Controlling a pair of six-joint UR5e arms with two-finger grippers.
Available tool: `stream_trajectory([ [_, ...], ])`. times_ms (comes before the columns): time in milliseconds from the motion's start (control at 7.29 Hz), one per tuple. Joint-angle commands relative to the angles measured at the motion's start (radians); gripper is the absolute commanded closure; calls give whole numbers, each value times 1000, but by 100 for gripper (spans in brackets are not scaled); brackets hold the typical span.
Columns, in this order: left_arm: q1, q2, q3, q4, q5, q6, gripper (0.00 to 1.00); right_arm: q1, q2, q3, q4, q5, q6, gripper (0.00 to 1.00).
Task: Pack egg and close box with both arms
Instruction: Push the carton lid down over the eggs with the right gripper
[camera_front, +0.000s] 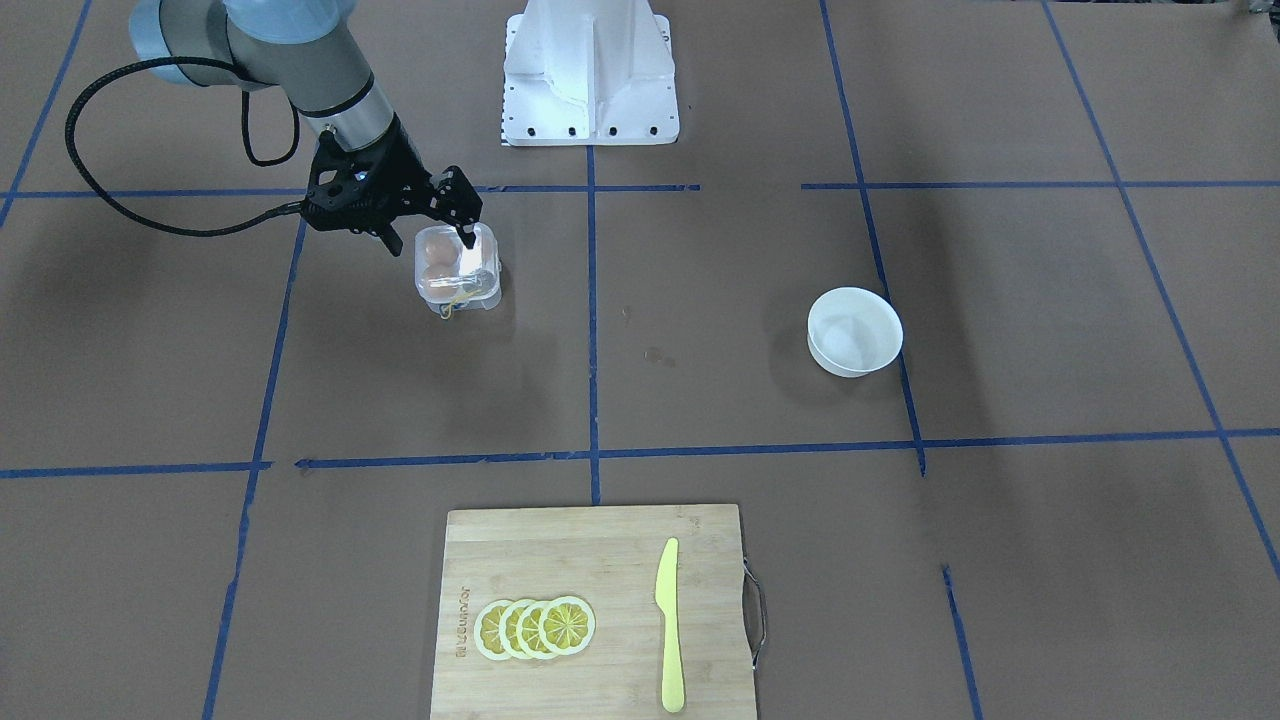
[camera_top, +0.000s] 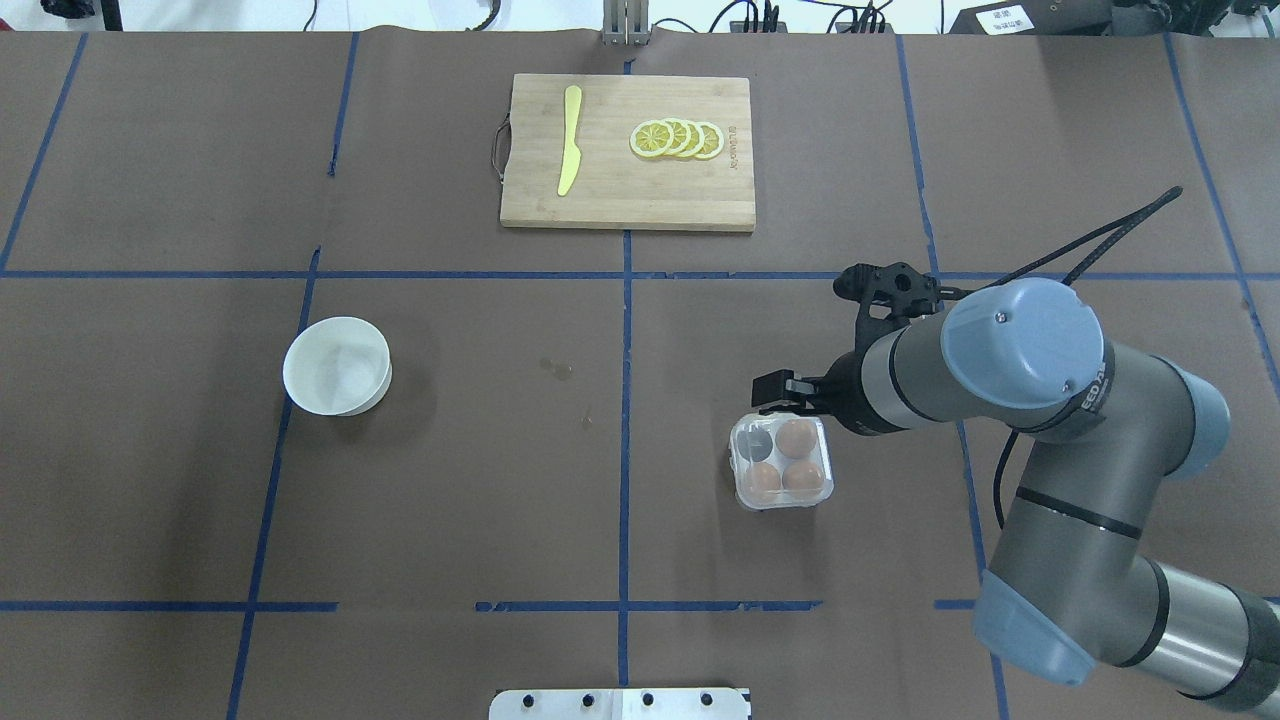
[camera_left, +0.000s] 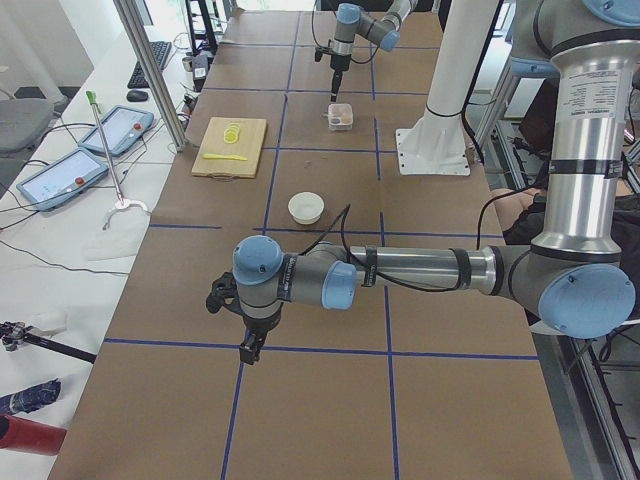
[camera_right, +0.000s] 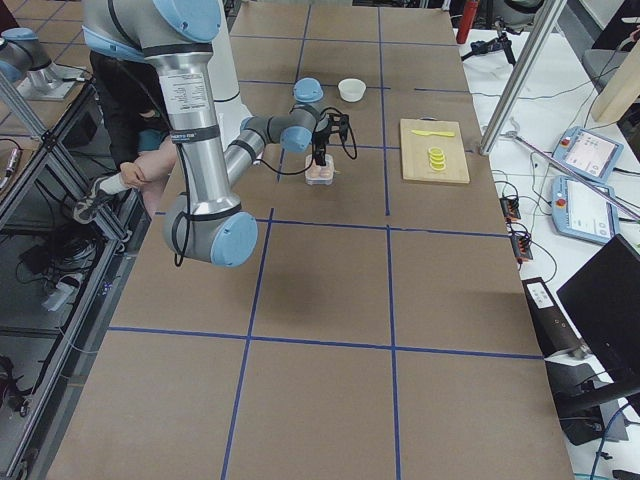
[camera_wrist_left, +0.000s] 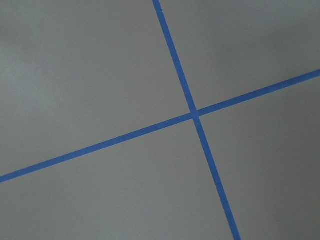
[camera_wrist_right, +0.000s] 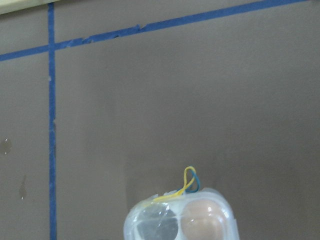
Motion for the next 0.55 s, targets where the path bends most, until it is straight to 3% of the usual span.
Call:
stream_trajectory([
  [0, 1, 0, 1, 0, 0, -2, 0, 122, 9, 29, -168, 91, -166, 0],
  [137, 0, 0, 1, 0, 0, -2, 0, 164, -11, 32, -211, 105, -286, 0],
  [412, 1, 0, 1, 0, 0, -3, 0, 374, -76, 31, -282, 232, -557, 0],
])
